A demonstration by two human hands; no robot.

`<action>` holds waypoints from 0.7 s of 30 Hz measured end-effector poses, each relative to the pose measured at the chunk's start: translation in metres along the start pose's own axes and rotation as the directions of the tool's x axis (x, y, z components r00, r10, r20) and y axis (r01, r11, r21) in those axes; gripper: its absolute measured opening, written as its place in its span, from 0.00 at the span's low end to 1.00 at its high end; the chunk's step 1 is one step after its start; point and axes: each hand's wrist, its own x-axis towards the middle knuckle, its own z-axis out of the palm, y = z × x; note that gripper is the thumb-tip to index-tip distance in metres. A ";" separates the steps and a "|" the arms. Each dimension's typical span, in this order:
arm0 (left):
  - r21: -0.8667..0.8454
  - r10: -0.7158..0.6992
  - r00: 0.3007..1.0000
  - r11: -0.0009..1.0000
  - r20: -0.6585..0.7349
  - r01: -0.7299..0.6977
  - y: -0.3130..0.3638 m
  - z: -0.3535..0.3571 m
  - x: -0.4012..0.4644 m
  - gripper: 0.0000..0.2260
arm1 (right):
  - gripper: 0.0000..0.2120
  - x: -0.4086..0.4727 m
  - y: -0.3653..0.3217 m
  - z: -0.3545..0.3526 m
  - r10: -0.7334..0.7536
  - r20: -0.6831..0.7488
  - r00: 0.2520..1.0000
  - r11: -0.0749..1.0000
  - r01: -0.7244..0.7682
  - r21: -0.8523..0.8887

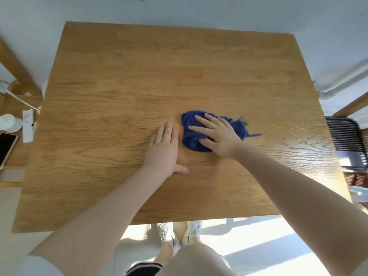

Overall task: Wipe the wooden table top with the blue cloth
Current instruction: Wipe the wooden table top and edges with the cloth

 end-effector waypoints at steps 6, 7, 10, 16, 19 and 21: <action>0.017 -0.003 1.000 1.000 0.029 0.003 0.001 0.000 0.003 0.58 | 0.19 0.035 0.040 -0.025 0.245 -0.062 0.968 0.969 -0.244 0.026; 0.015 -0.004 1.000 1.000 0.028 0.003 0.001 0.000 0.004 0.58 | 0.19 0.038 0.041 -0.026 0.283 -0.084 0.955 0.959 -0.283 0.013; -0.001 -0.003 1.000 1.000 0.023 0.003 0.001 0.001 0.002 0.57 | 0.21 0.007 0.023 -0.011 0.293 -0.084 0.952 0.956 -0.293 0.017; -0.010 -0.013 1.000 1.000 0.028 0.014 0.003 -0.003 -0.002 0.55 | 0.24 -0.082 -0.014 0.039 0.056 -0.087 0.995 0.967 -0.076 -0.243; -0.006 -0.027 0.999 1.000 0.039 0.028 0.005 -0.004 -0.001 0.55 | 0.23 -0.069 -0.002 0.030 -0.001 -0.046 0.999 0.962 -0.011 -0.272; -0.002 -0.037 0.998 0.999 0.045 0.037 0.004 -0.004 0.001 0.55 | 0.23 -0.050 0.009 0.018 0.021 -0.056 0.998 0.956 -0.036 -0.291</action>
